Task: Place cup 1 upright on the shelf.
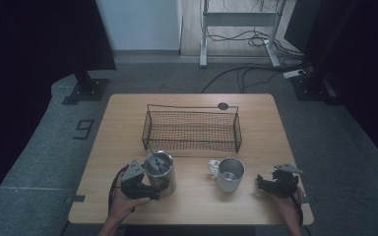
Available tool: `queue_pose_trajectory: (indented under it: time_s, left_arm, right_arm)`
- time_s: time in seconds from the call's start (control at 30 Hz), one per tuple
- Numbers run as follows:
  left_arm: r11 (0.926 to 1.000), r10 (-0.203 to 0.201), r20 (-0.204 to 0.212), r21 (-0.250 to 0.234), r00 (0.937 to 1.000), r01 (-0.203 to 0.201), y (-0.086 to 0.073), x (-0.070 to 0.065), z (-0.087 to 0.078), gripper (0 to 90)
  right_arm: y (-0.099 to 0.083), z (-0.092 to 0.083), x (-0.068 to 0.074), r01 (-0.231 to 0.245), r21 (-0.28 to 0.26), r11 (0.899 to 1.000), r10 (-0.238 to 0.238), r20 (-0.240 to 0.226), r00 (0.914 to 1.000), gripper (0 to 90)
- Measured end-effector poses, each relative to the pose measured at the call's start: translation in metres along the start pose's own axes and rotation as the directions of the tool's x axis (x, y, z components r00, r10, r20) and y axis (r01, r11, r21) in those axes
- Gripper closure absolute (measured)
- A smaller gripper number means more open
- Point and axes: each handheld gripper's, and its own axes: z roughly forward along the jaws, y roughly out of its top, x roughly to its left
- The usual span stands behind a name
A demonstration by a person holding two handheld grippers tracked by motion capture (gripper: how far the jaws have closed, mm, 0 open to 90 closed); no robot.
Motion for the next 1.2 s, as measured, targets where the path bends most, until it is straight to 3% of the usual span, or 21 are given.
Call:
queue_pose_trajectory:
  time_s: [0.3,0.53,1.2]
  left_arm:
    - [0.9998,0.014,-0.005,-0.016,0.9999,-0.014,0.002,-0.002,0.011,0.0]
    - [0.9993,0.037,-0.064,0.003,0.9972,-0.037,0.002,-0.007,0.025,0.2]
    - [0.9976,0.061,-0.076,-0.028,0.9952,-0.064,0.000,-0.010,0.026,3.2]
  right_arm:
    - [0.000,0.000,0.000,0.000,0.000,1.000,0.000,0.000,1.0000,6.2]
    - [0.000,0.000,0.000,0.000,0.000,1.000,0.000,0.000,1.0000,6.2]
    - [0.000,0.000,0.000,0.000,0.000,1.000,0.000,-0.001,1.0000,6.2]
